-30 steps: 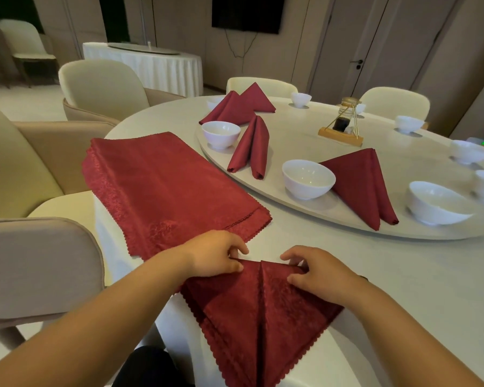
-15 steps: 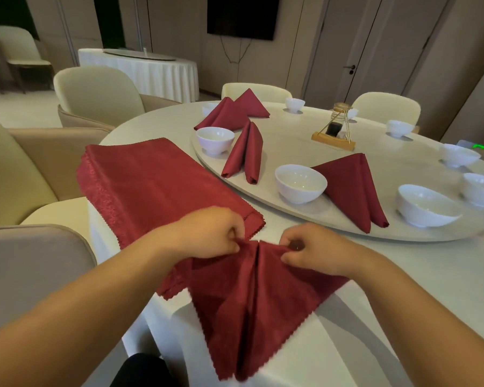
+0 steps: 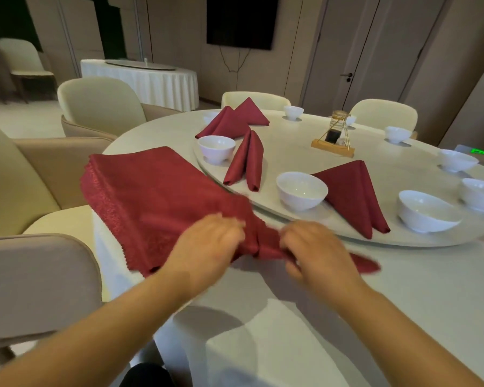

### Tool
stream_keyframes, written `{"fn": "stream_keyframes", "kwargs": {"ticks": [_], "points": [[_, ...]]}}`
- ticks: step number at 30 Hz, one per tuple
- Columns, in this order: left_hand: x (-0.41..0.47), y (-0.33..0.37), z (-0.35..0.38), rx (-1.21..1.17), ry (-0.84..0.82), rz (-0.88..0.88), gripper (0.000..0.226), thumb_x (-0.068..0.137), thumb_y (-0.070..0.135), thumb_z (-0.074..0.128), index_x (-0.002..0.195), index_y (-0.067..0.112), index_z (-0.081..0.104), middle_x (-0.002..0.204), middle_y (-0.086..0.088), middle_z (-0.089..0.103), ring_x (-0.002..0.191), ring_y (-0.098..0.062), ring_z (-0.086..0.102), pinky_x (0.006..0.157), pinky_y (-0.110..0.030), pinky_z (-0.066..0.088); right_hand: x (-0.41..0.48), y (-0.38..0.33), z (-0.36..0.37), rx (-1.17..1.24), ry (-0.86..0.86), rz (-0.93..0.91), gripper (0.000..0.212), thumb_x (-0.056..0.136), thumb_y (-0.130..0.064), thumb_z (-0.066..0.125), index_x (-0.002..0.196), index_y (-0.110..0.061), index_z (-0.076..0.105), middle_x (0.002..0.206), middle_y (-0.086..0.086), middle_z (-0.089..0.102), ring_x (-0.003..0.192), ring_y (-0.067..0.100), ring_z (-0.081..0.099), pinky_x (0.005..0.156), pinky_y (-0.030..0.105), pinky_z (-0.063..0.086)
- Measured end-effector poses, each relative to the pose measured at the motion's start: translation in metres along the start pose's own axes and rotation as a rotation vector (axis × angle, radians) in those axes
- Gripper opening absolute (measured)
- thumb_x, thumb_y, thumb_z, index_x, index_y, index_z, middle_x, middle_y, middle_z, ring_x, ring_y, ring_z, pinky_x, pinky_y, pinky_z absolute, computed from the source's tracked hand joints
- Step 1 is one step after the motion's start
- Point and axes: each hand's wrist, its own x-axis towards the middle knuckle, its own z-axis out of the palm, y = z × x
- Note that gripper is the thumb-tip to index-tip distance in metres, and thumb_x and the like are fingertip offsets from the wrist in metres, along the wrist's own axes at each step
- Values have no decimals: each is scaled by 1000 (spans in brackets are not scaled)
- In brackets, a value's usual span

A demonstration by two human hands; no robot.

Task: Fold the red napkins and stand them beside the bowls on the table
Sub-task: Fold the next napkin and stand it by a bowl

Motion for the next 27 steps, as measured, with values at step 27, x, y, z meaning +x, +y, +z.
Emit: {"fn": "stream_keyframes", "kwargs": {"ticks": [27], "points": [[-57,32,23,-210,-223,-444,27,73,35,45,65,25,69,81,10,70,84,-4,56,72,-16,40,-41,-12,62,172,-270,88,42,86,-48,34,113,-31,62,107,-11,64,93,6,62,78,21,50]]}}
